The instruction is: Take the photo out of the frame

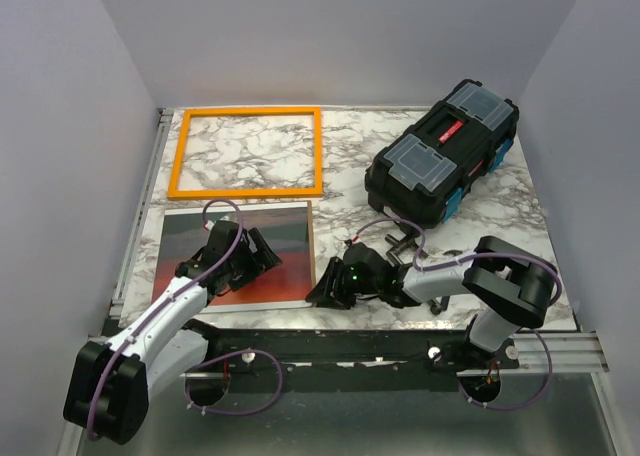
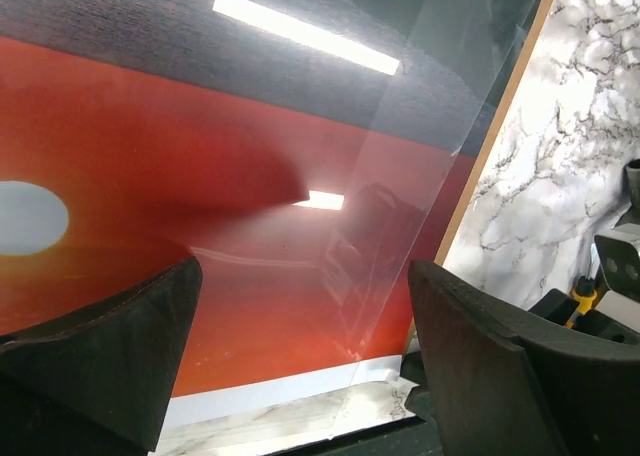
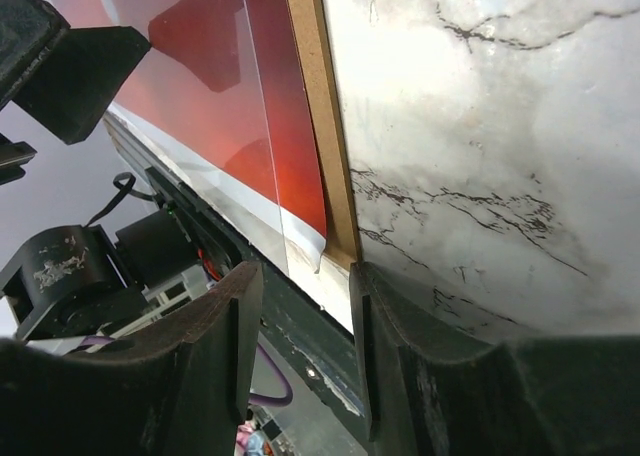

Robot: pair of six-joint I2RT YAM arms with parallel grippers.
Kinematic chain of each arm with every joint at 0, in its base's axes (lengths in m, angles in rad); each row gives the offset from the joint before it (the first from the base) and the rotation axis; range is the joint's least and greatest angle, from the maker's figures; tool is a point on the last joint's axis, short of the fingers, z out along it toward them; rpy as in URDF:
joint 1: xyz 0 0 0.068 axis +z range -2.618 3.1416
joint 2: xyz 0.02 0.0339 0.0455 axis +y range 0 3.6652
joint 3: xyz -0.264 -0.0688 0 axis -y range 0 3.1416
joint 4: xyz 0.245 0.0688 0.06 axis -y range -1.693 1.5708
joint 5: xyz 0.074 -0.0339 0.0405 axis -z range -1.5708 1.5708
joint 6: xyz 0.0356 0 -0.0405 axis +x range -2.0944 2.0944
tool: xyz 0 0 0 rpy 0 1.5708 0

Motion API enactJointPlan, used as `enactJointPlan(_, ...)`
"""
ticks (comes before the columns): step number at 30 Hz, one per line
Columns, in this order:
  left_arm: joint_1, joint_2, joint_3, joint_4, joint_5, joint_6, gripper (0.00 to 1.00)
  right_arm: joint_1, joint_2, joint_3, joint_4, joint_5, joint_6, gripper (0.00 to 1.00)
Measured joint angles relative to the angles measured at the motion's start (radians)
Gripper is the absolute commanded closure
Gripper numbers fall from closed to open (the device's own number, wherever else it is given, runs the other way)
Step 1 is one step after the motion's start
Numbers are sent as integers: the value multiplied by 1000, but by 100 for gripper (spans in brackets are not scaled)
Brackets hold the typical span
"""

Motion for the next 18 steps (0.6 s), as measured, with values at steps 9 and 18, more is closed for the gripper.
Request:
enactJointPlan(9, 6, -36, -33, 23, -37, -64, 15, 1, 41, 48, -17, -34, 0, 53)
enactJointPlan(18, 6, -44, -37, 24, -47, -84, 15, 11, -51, 68, -107, 5, -36, 53)
